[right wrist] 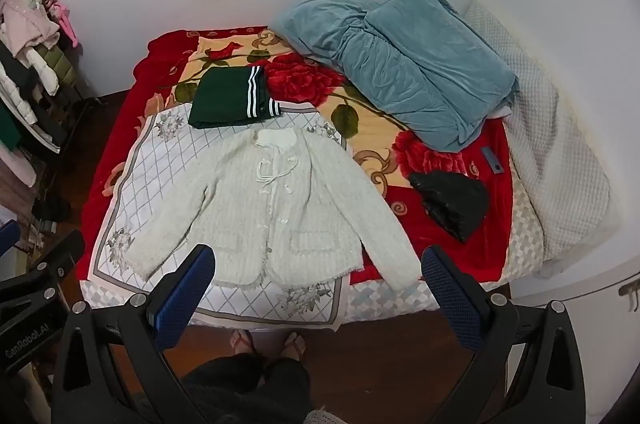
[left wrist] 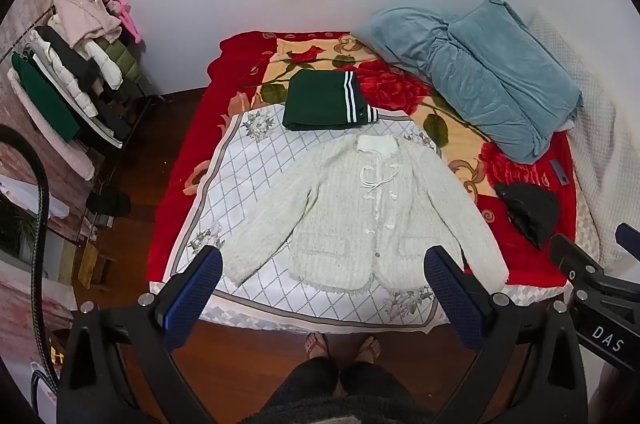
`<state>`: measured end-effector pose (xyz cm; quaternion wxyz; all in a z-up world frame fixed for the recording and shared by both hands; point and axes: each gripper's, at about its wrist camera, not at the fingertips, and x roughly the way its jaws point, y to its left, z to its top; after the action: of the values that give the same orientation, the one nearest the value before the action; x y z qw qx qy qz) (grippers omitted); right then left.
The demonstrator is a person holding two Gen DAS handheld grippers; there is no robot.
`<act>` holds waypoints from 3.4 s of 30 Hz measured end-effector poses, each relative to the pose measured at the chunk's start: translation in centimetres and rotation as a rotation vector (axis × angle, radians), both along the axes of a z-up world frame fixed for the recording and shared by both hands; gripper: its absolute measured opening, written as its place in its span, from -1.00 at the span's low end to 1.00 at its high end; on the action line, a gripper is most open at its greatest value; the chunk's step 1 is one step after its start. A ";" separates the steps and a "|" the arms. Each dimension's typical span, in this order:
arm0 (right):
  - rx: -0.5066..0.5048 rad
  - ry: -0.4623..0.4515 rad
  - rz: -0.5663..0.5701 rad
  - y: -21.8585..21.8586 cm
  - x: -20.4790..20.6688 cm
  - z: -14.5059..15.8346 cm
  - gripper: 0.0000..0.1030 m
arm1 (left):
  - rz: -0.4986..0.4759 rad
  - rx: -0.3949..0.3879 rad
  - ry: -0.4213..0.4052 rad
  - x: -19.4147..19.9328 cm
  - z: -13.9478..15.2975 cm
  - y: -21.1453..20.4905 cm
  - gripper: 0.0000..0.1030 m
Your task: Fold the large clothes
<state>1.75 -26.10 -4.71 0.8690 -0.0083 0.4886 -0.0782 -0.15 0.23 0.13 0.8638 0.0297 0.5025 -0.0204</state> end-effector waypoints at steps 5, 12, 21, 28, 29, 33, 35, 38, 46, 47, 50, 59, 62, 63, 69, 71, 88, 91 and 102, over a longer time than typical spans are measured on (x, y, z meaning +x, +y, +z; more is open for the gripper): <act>-0.011 0.000 0.001 -0.1 -0.3 0.1 1.00 | -0.001 -0.002 0.001 -0.2 0.6 -0.4 0.99; -0.018 0.001 0.002 -0.2 -0.3 0.3 1.00 | -0.001 -0.001 0.000 -0.4 0.9 -0.4 0.99; -0.017 0.001 0.001 -0.3 -0.2 0.4 1.00 | -0.001 -0.004 0.000 0.0 1.1 -0.6 0.99; -0.024 0.000 0.001 -0.3 -0.2 0.7 1.00 | -0.002 -0.003 0.003 0.1 1.2 -0.8 0.99; -0.023 -0.001 0.001 -0.3 -0.2 0.7 1.00 | -0.002 -0.004 0.002 0.0 1.1 -0.7 0.99; -0.023 -0.001 0.002 -0.2 -0.2 0.7 1.00 | -0.001 -0.005 -0.001 0.0 1.1 -0.8 0.99; -0.023 -0.002 0.001 -0.2 -0.2 0.7 1.00 | 0.000 -0.007 -0.003 0.0 1.2 -0.9 0.99; -0.024 -0.003 0.002 -0.2 -0.2 0.9 1.00 | 0.001 -0.009 -0.008 -0.3 1.2 -1.1 0.99; -0.025 -0.003 0.002 -0.2 -0.3 0.8 1.00 | 0.003 -0.012 -0.013 -0.3 1.2 -1.2 0.99; -0.024 -0.004 0.002 -0.2 -0.3 0.9 1.00 | 0.001 -0.012 -0.013 -0.3 1.3 -1.0 0.99; -0.024 -0.005 0.001 -0.2 -0.2 0.9 1.00 | 0.002 -0.012 -0.013 -0.2 1.3 -1.1 0.99; -0.024 -0.006 0.001 -0.1 -0.3 0.8 1.00 | 0.000 -0.014 -0.019 -0.1 1.9 -1.2 0.99; -0.023 -0.007 0.002 -0.1 -0.3 0.9 1.00 | -0.001 -0.016 -0.022 -0.1 2.1 -1.2 0.99; -0.025 -0.007 0.001 -0.1 -0.3 1.0 1.00 | -0.001 -0.016 -0.022 -0.1 2.1 -1.2 0.99; -0.022 -0.007 0.002 -0.1 -0.2 1.0 1.00 | -0.002 -0.018 -0.025 -0.2 2.1 -1.1 0.99; -0.021 -0.007 0.002 0.0 -0.2 1.1 1.00 | -0.001 -0.017 -0.025 -0.2 2.1 -1.1 0.99; 0.055 -0.052 -0.054 -0.1 3.1 0.2 1.00 | 0.021 0.045 -0.132 2.9 0.3 0.2 1.00; 0.092 -0.073 -0.125 -1.4 4.3 -2.2 1.00 | 0.035 0.084 -0.184 4.7 -2.0 0.6 1.00; 0.301 0.015 -0.544 -15.0 7.6 -20.0 0.17 | -0.009 0.219 -0.065 12.7 -15.5 -2.8 1.00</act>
<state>9.31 -41.11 -24.71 0.8040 0.2511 0.4852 -0.2348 12.57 -2.55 -15.36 0.8712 0.1269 0.4732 0.0316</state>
